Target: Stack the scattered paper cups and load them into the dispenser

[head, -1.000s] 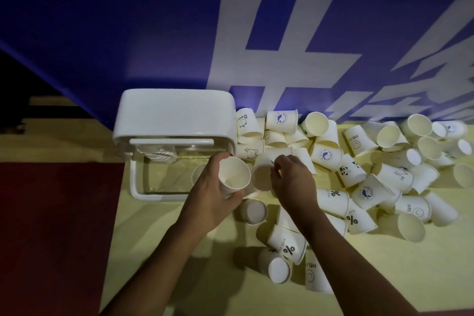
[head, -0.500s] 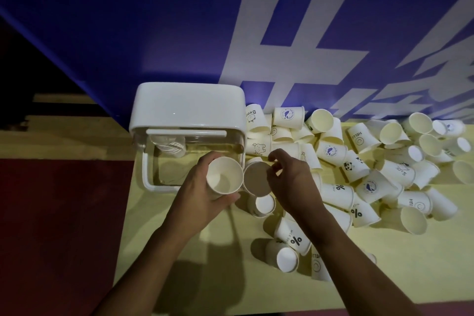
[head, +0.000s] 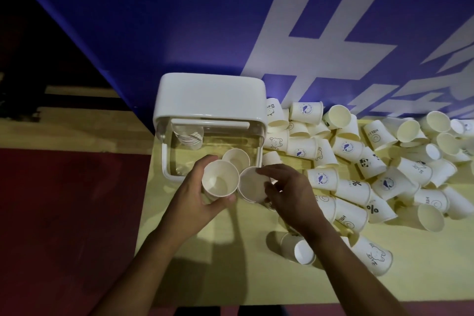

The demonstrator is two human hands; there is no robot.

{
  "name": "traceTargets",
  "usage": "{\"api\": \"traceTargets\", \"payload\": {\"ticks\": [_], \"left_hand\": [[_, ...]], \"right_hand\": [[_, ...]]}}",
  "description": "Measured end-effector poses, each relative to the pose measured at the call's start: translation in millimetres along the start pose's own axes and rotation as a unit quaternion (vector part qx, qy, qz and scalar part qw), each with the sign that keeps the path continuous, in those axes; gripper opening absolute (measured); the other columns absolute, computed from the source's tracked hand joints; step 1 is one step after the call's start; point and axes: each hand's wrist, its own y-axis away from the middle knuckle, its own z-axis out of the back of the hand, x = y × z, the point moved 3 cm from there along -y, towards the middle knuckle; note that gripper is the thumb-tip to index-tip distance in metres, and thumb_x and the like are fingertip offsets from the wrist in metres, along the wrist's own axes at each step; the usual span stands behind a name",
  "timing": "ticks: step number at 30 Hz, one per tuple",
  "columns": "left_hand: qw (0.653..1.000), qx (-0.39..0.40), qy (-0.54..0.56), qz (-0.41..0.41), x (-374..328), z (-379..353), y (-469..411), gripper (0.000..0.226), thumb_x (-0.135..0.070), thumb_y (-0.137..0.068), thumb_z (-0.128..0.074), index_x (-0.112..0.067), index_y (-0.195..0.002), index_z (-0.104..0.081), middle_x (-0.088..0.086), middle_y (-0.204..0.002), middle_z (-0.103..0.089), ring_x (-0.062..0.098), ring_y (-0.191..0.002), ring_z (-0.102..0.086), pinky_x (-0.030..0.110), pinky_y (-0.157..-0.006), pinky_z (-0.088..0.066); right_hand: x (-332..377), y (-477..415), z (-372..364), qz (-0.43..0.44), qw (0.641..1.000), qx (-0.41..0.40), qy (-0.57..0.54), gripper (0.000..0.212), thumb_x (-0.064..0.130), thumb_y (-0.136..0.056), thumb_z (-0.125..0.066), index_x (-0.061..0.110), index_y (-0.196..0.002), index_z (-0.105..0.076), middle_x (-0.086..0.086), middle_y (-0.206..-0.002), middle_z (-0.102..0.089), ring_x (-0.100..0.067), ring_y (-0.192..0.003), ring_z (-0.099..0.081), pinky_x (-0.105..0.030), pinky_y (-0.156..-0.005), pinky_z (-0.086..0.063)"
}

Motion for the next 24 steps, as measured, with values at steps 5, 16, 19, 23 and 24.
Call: {"api": "traceTargets", "payload": {"ticks": [5, 16, 19, 23, 24], "left_hand": [[1.0, -0.007, 0.011, 0.007, 5, 4, 1, 0.077, -0.042, -0.078, -0.086, -0.05, -0.138, -0.038, -0.031, -0.131, -0.051, -0.003, -0.122, -0.051, 0.003, -0.086, -0.04], [0.999, -0.031, 0.029, -0.008, 9, 16, -20, 0.079, -0.037, -0.077, -0.088, -0.042, -0.14, -0.041, -0.024, -0.134, -0.054, 0.006, -0.125, -0.054, 0.029, -0.094, -0.05], [0.999, -0.034, 0.036, -0.009, 12, 18, -27, 0.079, -0.035, -0.078, -0.088, -0.038, -0.142, -0.042, -0.02, -0.137, -0.053, 0.01, -0.126, -0.055, 0.026, -0.091, -0.053], [0.999, -0.04, 0.031, 0.002, 16, 22, -36, 0.079, -0.037, -0.078, -0.088, -0.039, -0.142, -0.042, -0.02, -0.139, -0.052, 0.01, -0.126, -0.054, 0.029, -0.093, -0.052], [0.999, -0.041, 0.031, 0.004, 18, 22, -38, 0.079, -0.037, -0.078, -0.088, -0.039, -0.142, -0.042, -0.02, -0.139, -0.053, 0.01, -0.126, -0.054, 0.034, -0.095, -0.053]], "right_hand": [[6, 4, -8, 0.022, 0.999, 0.006, -0.026, 0.04, 0.003, -0.086, -0.074, 0.017, -0.123, -0.072, 0.012, -0.122, -0.064, -0.01, -0.075, -0.066, -0.015, -0.067, -0.051], [19, -16, -12, 0.047, 0.999, 0.002, -0.003, 0.077, 0.027, -0.068, -0.095, 0.026, -0.133, -0.053, 0.011, -0.122, -0.056, -0.015, -0.081, -0.06, -0.017, -0.067, -0.05], [21, -24, -16, 0.078, 0.997, -0.004, 0.003, 0.083, 0.028, -0.07, -0.094, 0.021, -0.14, -0.051, 0.012, -0.123, -0.054, -0.013, -0.078, -0.059, -0.011, -0.067, -0.046], [19, -38, -23, 0.109, 0.994, -0.01, 0.02, 0.078, 0.026, -0.07, -0.094, 0.015, -0.137, -0.056, 0.009, -0.126, -0.055, 0.007, -0.079, -0.053, -0.006, -0.07, -0.042], [18, -41, -25, 0.11, 0.994, -0.009, 0.023, 0.078, 0.026, -0.07, -0.094, 0.015, -0.137, -0.057, 0.008, -0.127, -0.055, 0.01, -0.08, -0.051, -0.005, -0.071, -0.041]]}}
